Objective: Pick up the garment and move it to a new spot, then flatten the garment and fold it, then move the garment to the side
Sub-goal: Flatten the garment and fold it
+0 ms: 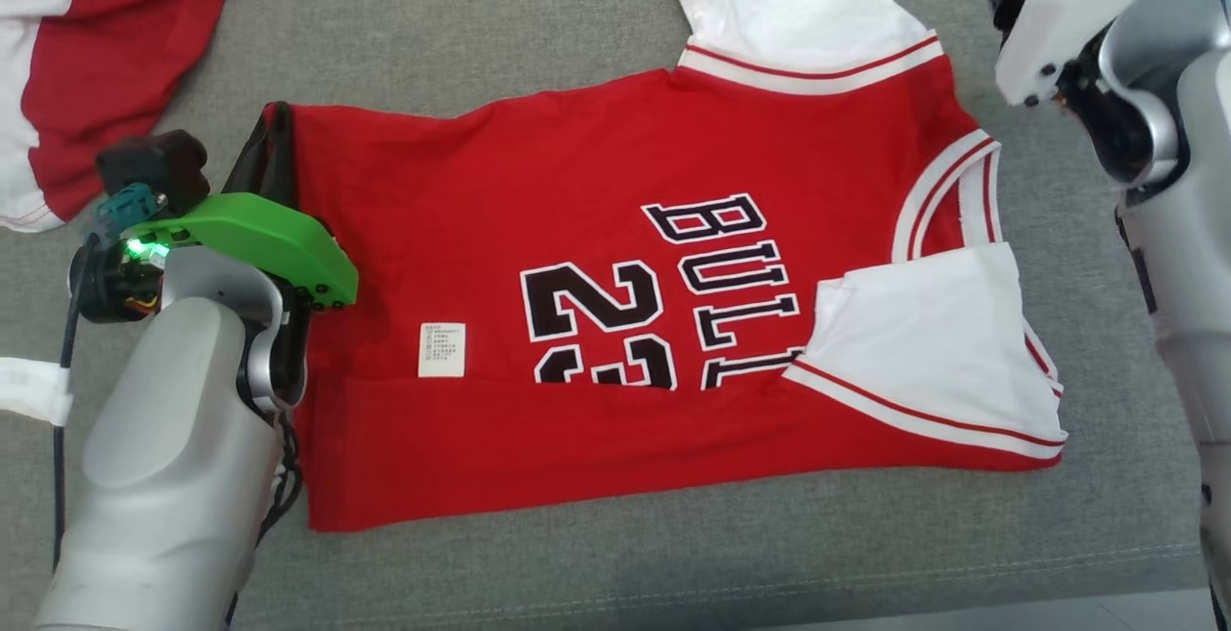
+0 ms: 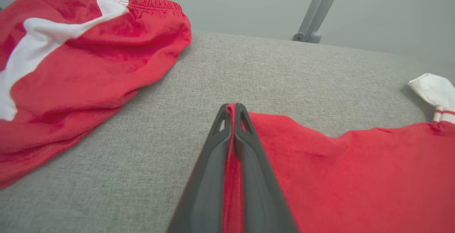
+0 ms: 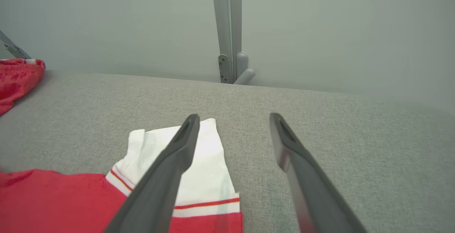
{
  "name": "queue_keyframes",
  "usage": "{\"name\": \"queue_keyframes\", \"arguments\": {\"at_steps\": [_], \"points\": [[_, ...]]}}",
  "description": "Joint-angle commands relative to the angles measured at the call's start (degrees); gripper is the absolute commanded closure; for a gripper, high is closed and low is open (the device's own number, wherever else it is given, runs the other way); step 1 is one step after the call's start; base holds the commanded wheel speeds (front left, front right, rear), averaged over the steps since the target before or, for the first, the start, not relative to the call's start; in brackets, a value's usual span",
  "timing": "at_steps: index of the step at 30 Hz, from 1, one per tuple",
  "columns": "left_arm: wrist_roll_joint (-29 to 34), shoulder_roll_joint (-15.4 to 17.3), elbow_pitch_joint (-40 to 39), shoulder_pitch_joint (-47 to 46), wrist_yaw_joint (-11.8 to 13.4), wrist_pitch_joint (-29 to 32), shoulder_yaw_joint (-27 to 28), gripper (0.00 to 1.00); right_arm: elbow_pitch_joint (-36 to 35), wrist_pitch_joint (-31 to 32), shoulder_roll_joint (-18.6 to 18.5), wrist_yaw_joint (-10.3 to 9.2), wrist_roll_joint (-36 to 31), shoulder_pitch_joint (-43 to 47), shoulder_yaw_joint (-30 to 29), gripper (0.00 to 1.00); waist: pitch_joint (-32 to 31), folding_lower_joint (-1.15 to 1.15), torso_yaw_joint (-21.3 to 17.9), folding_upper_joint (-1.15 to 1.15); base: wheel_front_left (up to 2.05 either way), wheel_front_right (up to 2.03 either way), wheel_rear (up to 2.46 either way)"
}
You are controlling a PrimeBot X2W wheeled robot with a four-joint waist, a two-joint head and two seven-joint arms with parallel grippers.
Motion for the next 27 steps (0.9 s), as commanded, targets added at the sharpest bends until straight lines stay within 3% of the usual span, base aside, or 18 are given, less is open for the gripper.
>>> {"name": "queue_keyframes", "arguments": {"at_steps": [1, 13, 26, 27], "points": [[0.35, -0.85, -0.84, -0.62, 0.47, -0.45, -0.35, 1.0, 3.65, 1.47, -0.13, -0.04, -0.14, -3.12, 0.55, 0.0, 3.4, -0.01, 3.65, 0.67, 0.0, 0.0, 0.0], [0.62, -4.77, -3.04, -3.32, 0.65, -1.56, -2.34, 1.0, 22.9, 8.33, -1.02, -0.04, -0.66, -18.01, 4.23, 0.0, 8.6, -0.01, 9.75, 0.67, 0.0, 0.0, 0.0], [0.66, -7.04, -3.6, -4.93, 0.5, -2.11, -4.19, 1.0, 36.61, 4.98, 0.23, -0.03, -2.67, -23.34, 4.84, 0.0, 10.57, -0.01, 12.33, 0.67, 0.0, 0.0, 0.0], [0.6, -6.98, -3.55, -4.86, 0.47, -2.16, -4.23, 1.0, 37.22, 4.89, 0.39, -0.03, -2.76, -23.51, 5.19, 0.2, 10.59, -0.01, 12.32, 0.67, 0.0, 0.0, 0.0]]}}
